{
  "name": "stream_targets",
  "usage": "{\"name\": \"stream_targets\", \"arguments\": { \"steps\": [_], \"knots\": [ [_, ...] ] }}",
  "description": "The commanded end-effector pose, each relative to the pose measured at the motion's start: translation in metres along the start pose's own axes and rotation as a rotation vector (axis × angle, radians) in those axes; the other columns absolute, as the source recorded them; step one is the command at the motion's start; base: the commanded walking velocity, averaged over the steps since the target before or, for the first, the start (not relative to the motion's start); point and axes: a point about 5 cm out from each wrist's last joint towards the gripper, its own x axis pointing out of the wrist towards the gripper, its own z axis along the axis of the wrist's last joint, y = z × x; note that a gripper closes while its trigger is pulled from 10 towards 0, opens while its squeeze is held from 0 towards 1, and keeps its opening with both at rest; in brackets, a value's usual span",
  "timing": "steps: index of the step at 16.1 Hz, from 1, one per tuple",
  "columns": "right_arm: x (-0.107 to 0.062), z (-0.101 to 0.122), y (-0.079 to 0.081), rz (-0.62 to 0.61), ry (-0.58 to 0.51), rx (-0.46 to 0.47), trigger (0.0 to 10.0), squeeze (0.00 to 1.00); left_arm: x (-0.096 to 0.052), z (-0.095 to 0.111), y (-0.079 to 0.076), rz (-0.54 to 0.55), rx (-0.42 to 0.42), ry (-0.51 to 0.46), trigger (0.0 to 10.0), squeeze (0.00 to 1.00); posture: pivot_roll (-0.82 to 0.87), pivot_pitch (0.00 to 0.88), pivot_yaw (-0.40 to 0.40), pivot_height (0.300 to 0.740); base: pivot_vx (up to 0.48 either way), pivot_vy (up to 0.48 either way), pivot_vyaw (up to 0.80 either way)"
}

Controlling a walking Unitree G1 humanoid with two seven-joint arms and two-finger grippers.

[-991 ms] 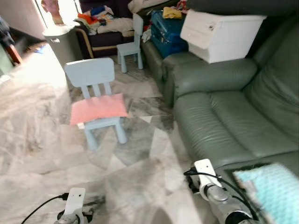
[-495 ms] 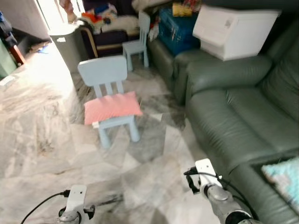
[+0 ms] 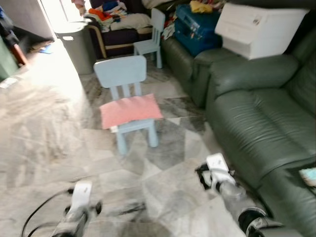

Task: Move the pillow to the sofa

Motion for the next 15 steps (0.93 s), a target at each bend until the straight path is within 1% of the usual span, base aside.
{"name": "stream_targets", "arguments": {
  "steps": [1, 2, 3, 5, 6, 7, 8, 9, 10, 11, 12, 15],
  "knots": [
    [0.000, -0.004, -0.002, -0.010, 0.029, 0.006, 10.0, 0.00, 0.001, 0.007, -0.008, -0.024, -0.008, -0.019, 10.0, 0.00, -0.02, 0.000, 0.053, 0.740, 0.000, 0.000, 0.00],
    [0.002, 0.002, 0.005, 0.006, 0.026, 0.049, 10.0, 0.00, 0.003, 0.019, -0.016, -0.050, -0.012, -0.053, 10.0, 0.00, -0.02, 0.000, 0.053, 0.740, 0.000, 0.000, 0.00],
    [0.003, 0.006, 0.015, 0.025, 0.020, 0.038, 10.0, 0.00, 0.003, 0.032, -0.024, -0.066, -0.024, -0.087, 10.0, 0.00, -0.01, 0.000, 0.055, 0.740, 0.000, 0.000, 0.00],
    [0.002, 0.003, 0.028, 0.054, 0.038, 0.054, 10.0, 0.00, 0.004, 0.050, -0.036, -0.093, -0.061, -0.134, 10.0, 0.00, 0.00, 0.000, 0.051, 0.740, 0.000, 0.000, 0.00],
    [0.001, -0.001, 0.033, 0.069, 0.056, 0.065, 10.0, 0.00, 0.004, 0.053, -0.040, -0.103, -0.054, -0.141, 10.0, 0.00, 0.02, 0.000, 0.045, 0.740, 0.000, 0.000, 0.00],
    [0.000, -0.006, 0.037, 0.084, 0.078, 0.091, 10.0, 0.00, 0.004, 0.051, -0.044, -0.118, -0.029, -0.133, 10.0, 0.00, 0.03, 0.000, 0.042, 0.740, 0.000, 0.000, 0.00],
    [0.000, -0.007, 0.035, 0.076, 0.082, 0.099, 10.0, 0.00, 0.004, 0.047, -0.044, -0.124, -0.021, -0.121, 10.0, 0.00, 0.02, 0.000, 0.042, 0.740, 0.000, 0.000, 0.00],
    [0.000, -0.007, 0.036, 0.083, 0.088, 0.081, 10.0, 0.00, 0.004, 0.041, -0.043, -0.129, -0.021, -0.105, 10.0, 0.00, 0.02, 0.000, 0.043, 0.740, 0.000, 0.000, 0.00],
    [0.000, -0.008, 0.038, 0.099, 0.089, 0.060, 10.0, 0.00, 0.004, 0.039, -0.042, -0.126, -0.034, -0.097, 10.0, 0.00, 0.02, 0.000, 0.039, 0.740, 0.000, 0.000, 0.80],
    [0.000, -0.008, 0.041, 0.109, 0.085, 0.041, 10.0, 0.00, 0.004, 0.038, -0.040, -0.115, -0.065, -0.095, 10.0, 0.00, 0.02, 0.000, 0.036, 0.740, 0.000, 0.000, 0.80],
    [0.000, -0.008, 0.041, 0.109, 0.085, 0.044, 10.0, 0.00, 0.004, 0.039, -0.040, -0.112, -0.079, -0.099, 10.0, 0.00, 0.02, 0.000, 0.036, 0.740, 0.000, 0.000, 0.80],
    [0.000, -0.007, 0.042, 0.116, 0.088, 0.042, 10.0, 0.00, 0.004, 0.039, -0.040, -0.118, -0.065, -0.101, 10.0, 0.00, 0.02, 0.000, 0.044, 0.740, 0.000, 0.000, 0.80]
  ]
}}
